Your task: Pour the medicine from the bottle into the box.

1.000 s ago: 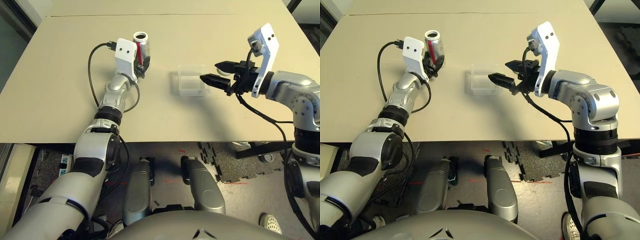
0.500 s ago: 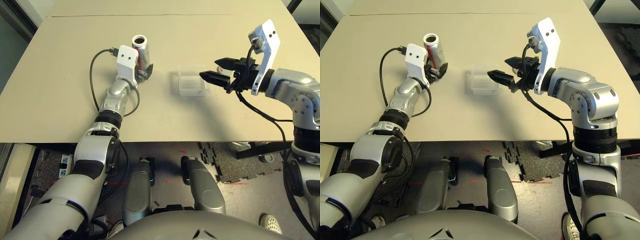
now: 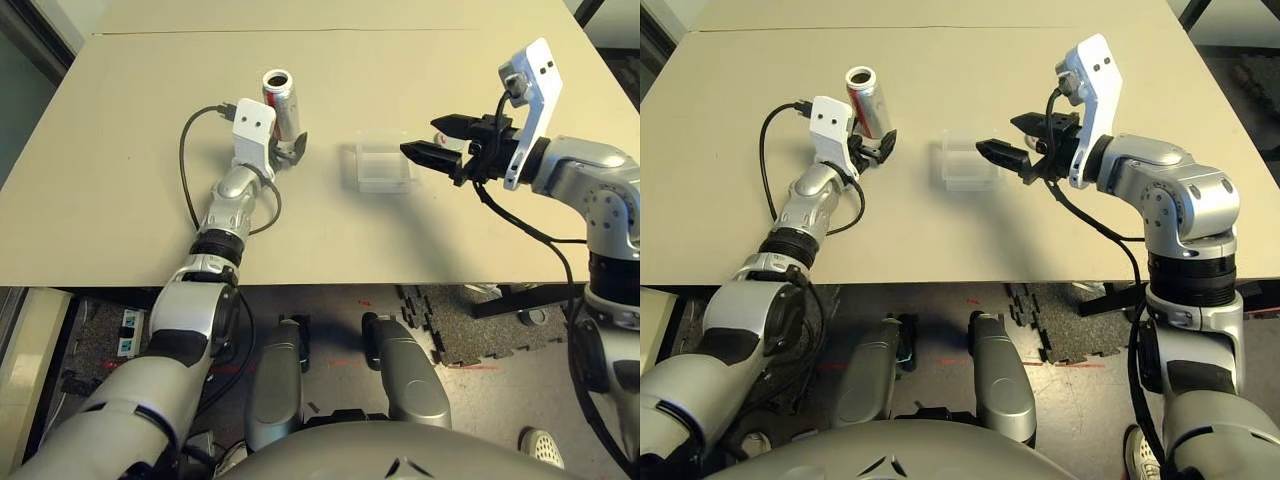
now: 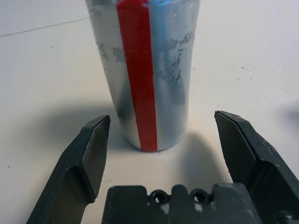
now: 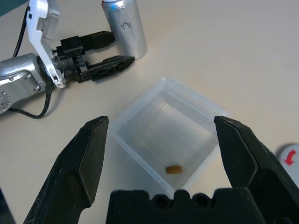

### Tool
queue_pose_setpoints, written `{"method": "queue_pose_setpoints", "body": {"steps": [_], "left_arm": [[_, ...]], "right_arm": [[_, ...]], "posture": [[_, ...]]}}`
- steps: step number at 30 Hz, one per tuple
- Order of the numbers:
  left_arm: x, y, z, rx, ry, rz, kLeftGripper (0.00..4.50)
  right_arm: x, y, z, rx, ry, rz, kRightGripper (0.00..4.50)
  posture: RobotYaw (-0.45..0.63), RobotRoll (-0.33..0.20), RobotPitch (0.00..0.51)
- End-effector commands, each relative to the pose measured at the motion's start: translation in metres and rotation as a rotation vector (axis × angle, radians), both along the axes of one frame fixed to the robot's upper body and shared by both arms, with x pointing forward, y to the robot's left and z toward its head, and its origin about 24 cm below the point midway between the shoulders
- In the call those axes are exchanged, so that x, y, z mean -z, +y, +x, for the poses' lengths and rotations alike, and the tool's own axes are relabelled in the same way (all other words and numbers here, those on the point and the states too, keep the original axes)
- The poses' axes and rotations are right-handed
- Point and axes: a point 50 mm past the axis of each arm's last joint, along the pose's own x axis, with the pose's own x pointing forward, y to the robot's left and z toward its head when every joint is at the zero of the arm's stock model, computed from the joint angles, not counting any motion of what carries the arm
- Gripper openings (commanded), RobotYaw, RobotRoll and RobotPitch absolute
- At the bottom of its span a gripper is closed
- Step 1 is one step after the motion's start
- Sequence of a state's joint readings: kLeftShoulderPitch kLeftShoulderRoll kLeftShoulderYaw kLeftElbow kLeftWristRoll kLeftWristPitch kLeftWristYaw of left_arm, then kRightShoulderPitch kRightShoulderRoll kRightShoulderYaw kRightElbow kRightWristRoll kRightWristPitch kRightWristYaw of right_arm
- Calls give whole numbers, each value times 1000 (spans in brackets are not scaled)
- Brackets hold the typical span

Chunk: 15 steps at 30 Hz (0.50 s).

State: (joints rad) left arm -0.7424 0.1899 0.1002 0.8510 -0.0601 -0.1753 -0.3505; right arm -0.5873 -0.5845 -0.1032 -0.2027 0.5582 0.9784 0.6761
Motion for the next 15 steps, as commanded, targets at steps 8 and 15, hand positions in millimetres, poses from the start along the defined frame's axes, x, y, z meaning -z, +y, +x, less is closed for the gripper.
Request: {"method": "queue_pose_setpoints", "body": {"steps": [8, 15], "left_arm": [[23, 38, -39, -121, 98, -76, 4483], [-12, 67, -37, -184, -13, -142, 4483]], "right_arm": [[3, -23, -9, 185, -34, 104, 4500], [23, -53, 12, 593, -128, 256, 4500]], "posture": [[-36, 0, 219], [-23, 0, 247]]}}
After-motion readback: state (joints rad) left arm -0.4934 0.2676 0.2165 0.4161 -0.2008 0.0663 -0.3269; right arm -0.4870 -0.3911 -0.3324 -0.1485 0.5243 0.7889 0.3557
